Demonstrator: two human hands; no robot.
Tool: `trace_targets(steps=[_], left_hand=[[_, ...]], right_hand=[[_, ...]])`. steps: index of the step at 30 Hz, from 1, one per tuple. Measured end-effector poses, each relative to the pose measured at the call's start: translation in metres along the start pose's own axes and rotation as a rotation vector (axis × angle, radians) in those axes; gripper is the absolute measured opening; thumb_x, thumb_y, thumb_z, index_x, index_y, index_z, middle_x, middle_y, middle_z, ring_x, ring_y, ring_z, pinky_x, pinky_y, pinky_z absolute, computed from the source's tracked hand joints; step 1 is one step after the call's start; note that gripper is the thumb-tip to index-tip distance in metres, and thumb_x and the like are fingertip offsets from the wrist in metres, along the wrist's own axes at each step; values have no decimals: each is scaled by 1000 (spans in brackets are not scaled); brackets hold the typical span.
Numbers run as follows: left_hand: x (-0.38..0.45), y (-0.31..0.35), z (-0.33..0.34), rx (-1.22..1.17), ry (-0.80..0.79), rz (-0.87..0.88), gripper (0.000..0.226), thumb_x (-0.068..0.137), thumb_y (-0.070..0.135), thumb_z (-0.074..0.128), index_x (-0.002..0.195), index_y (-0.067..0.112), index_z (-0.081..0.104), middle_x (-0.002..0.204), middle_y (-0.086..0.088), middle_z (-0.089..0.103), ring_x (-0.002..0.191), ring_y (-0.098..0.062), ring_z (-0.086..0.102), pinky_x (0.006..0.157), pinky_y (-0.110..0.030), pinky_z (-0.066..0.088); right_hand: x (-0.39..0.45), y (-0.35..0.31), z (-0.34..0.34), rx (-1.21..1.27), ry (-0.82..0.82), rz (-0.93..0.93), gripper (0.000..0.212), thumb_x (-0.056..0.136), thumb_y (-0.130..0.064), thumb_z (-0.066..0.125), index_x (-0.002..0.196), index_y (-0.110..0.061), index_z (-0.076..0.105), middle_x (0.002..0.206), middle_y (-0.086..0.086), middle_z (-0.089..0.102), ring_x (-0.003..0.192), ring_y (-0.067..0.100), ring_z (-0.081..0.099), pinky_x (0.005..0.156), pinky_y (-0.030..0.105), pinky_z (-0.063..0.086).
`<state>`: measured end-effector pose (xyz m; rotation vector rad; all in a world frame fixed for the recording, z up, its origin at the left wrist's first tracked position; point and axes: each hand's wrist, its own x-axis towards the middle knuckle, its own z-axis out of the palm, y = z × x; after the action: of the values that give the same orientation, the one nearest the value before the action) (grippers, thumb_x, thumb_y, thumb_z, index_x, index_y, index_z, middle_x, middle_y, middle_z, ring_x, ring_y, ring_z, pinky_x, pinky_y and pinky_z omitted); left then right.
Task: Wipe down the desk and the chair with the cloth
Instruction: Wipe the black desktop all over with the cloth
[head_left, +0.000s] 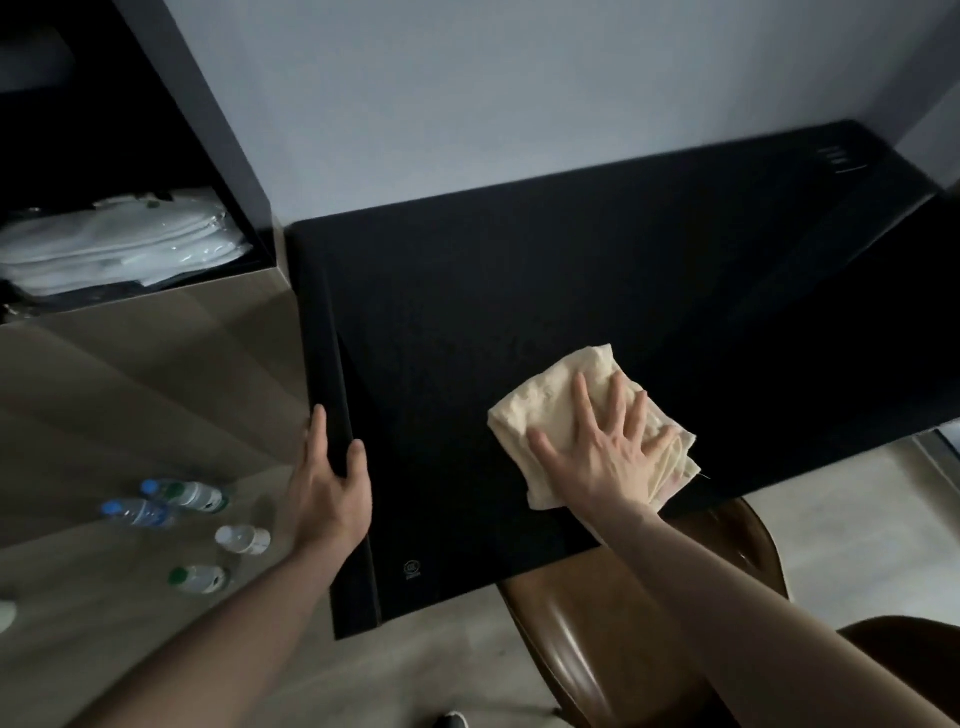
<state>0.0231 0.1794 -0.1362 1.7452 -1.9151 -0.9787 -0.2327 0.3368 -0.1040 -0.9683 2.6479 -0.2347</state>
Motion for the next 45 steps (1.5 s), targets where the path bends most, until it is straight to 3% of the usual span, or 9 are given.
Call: trace_targets(steps=[11, 17, 21, 25, 29, 36, 42, 45], left_hand=[[0, 2, -1, 15, 54, 19, 59, 112, 24, 45, 169, 30, 28, 174, -4, 31, 157, -26, 34, 124, -37, 27], [-2, 9, -3, 30, 54, -14, 60, 112, 25, 46, 168, 33, 26, 173, -4, 32, 156, -27, 36, 124, -39, 29], [-1, 10, -3, 32, 52, -47, 61, 112, 28, 45, 168, 37, 25, 174, 0, 30, 156, -26, 36, 123, -39, 29], [0, 8, -3, 66, 50, -34, 61, 112, 28, 45, 168, 37, 25, 174, 0, 31, 154, -26, 39, 123, -39, 31], [-1, 9, -3, 92, 53, -20, 61, 112, 30, 44, 169, 38, 24, 171, -4, 36, 152, -30, 42, 121, -45, 36], [0, 8, -2, 162, 57, -46, 60, 112, 37, 41, 167, 48, 19, 172, 1, 34, 149, -33, 45, 116, -52, 41], [0, 9, 0, 199, 43, -54, 58, 113, 42, 36, 167, 51, 15, 175, 8, 27, 151, -32, 44, 106, -55, 48], [0, 9, 0, 210, 43, -66, 59, 113, 43, 35, 167, 49, 14, 175, 9, 25, 151, -32, 43, 108, -57, 48]], right_hand=[[-23, -103, 27, -79, -100, -244, 98, 87, -93, 21, 167, -47, -10, 174, 5, -31, 158, 38, -34, 119, 74, -18], [-21, -106, 30, -14, -80, -304, 102, 86, -96, 27, 169, -45, 0, 174, 1, -30, 157, 38, -34, 119, 74, -21], [-29, -98, 32, 14, -50, -394, 95, 94, -86, 34, 171, -38, 9, 175, -4, -28, 157, 36, -37, 120, 74, -19], [-32, -103, 34, 17, -94, -420, 89, 99, -77, 34, 172, -33, 7, 176, -3, -26, 155, 37, -39, 119, 73, -22], [-27, -109, 33, -4, -116, -394, 94, 94, -84, 31, 171, -37, 2, 175, -1, -29, 155, 39, -39, 117, 76, -21], [-4, -92, 34, 15, -87, -468, 98, 87, -90, 33, 170, -40, 12, 179, -2, -14, 162, 36, -23, 122, 74, -11], [23, -27, 15, -71, -10, -450, 96, 87, -95, 25, 167, -43, 23, 180, -5, 3, 165, 34, 0, 127, 66, 2], [39, 14, -5, -67, 42, -368, 93, 89, -93, 30, 168, -44, 22, 180, -7, 2, 166, 29, -5, 129, 61, -3]])
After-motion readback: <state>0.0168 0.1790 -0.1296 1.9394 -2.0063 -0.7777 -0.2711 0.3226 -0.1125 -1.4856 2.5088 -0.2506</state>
